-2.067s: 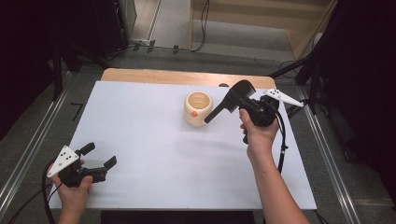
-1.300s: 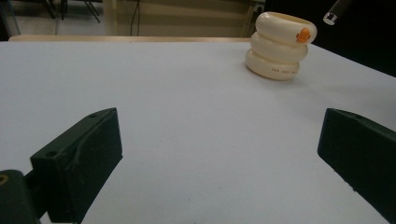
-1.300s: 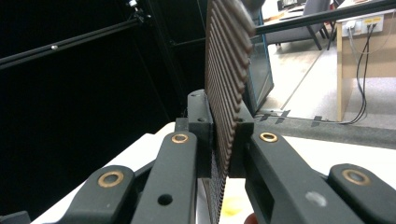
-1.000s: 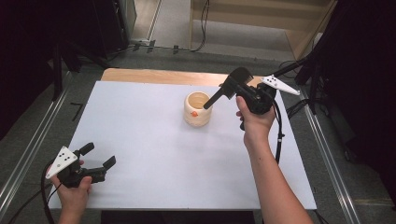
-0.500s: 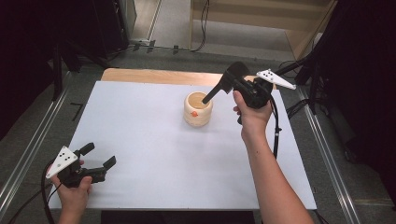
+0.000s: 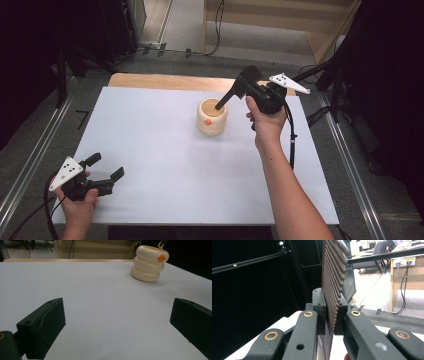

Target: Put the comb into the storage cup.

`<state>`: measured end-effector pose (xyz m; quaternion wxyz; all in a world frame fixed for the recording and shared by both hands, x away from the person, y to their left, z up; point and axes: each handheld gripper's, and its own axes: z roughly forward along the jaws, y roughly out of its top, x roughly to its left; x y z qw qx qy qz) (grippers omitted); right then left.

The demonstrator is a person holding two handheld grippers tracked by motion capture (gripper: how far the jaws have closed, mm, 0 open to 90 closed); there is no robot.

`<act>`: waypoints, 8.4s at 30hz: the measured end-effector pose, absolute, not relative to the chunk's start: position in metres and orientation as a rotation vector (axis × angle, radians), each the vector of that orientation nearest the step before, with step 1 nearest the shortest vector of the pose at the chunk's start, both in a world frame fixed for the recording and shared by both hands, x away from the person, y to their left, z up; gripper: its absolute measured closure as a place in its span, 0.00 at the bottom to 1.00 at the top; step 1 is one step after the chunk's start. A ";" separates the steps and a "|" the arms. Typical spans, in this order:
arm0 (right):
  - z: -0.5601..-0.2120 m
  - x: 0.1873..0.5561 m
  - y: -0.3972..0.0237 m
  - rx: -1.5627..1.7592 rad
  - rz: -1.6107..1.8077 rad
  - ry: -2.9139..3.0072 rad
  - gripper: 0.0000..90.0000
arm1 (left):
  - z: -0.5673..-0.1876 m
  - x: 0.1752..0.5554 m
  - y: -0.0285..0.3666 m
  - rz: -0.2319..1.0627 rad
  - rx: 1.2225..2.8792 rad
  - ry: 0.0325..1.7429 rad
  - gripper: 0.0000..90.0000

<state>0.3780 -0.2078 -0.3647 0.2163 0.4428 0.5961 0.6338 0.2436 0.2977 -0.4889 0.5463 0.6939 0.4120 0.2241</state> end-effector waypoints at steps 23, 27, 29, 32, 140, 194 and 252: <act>-0.383 0.391 -0.196 1.239 1.709 1.713 0.92 | -0.489 0.244 0.298 0.528 1.645 0.976 0.00; -0.389 0.393 -0.194 1.248 1.697 1.724 0.92 | -0.489 0.244 0.299 0.527 1.638 0.975 0.00; -0.393 0.394 -0.192 1.256 1.693 1.729 0.92 | -0.489 0.244 0.299 0.526 1.638 0.977 0.00; -0.397 0.395 -0.189 1.260 1.680 1.745 0.92 | -0.489 0.244 0.299 0.525 1.640 0.975 0.00; -0.432 0.385 -0.195 1.354 1.393 1.956 0.00 | -0.489 0.244 0.298 0.523 1.644 0.977 0.00; -0.433 0.310 -0.264 1.253 1.382 1.890 0.00 | -0.489 0.244 0.297 0.527 1.656 0.968 0.00; -0.470 0.228 -0.324 1.234 1.353 1.815 0.00 | -0.491 0.244 0.296 0.520 1.661 0.956 0.00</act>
